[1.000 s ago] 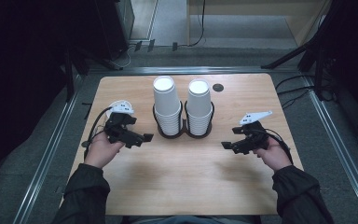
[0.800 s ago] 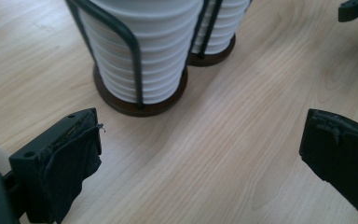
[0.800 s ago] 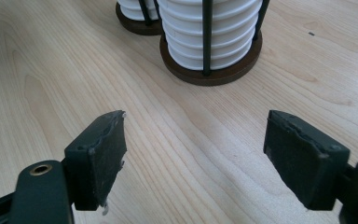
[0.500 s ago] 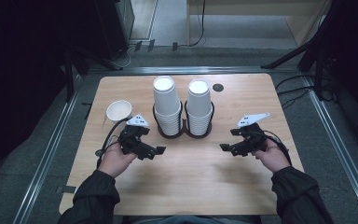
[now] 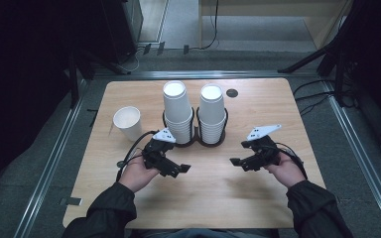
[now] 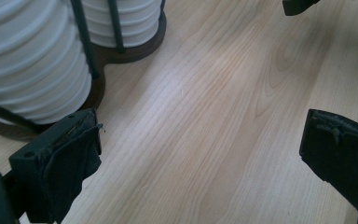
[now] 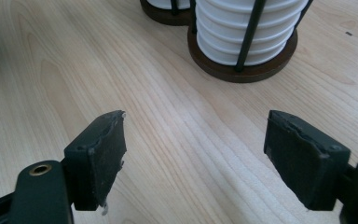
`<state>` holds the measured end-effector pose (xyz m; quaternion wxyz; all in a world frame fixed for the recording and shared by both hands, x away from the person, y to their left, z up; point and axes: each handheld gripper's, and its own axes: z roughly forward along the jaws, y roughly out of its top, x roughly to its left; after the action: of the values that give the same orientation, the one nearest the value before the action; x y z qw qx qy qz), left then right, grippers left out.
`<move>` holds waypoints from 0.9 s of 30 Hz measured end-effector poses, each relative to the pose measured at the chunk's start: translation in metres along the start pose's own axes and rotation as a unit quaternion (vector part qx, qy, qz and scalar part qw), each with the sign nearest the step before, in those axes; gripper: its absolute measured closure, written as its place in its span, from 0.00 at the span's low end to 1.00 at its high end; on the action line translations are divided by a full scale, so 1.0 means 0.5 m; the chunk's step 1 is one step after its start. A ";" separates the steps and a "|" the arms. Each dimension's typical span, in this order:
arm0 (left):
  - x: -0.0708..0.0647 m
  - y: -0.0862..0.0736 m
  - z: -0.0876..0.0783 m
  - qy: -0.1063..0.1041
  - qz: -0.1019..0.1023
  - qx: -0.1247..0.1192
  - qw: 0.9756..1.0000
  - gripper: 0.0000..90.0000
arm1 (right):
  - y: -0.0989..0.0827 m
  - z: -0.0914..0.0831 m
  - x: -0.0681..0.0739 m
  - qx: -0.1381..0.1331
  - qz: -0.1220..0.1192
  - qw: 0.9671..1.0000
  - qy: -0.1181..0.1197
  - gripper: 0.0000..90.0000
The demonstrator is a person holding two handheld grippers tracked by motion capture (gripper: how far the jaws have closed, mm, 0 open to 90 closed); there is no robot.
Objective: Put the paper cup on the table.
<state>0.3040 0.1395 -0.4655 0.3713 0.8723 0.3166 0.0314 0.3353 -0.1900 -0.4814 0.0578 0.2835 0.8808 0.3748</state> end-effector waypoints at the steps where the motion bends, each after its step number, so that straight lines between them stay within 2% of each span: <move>1: -0.002 0.001 0.004 -0.001 0.000 -0.002 1.000 0.00 | -0.001 0.000 0.002 0.000 -0.001 1.000 -0.001 0.24; 14: -0.025 0.028 0.052 -0.016 0.020 -0.003 1.000 0.00 | -0.004 0.002 0.027 0.005 -0.008 1.000 -0.003 0.23; 22: -0.035 0.034 0.065 -0.013 0.029 -0.010 0.999 0.00 | -0.002 0.005 0.039 0.005 -0.015 1.000 0.001 0.23; 25: -0.037 0.034 0.068 -0.008 0.030 -0.013 0.999 0.00 | 0.001 0.009 0.044 0.002 -0.012 1.000 0.005 0.22; 27: -0.037 0.033 0.069 -0.006 0.034 -0.011 0.999 0.00 | 0.004 0.012 0.045 0.000 0.000 1.000 0.014 0.22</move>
<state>0.3079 0.0983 -0.4760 0.3817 0.8784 0.2843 0.0428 0.3193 -0.1732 -0.4818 0.0456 0.2786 0.8814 0.3787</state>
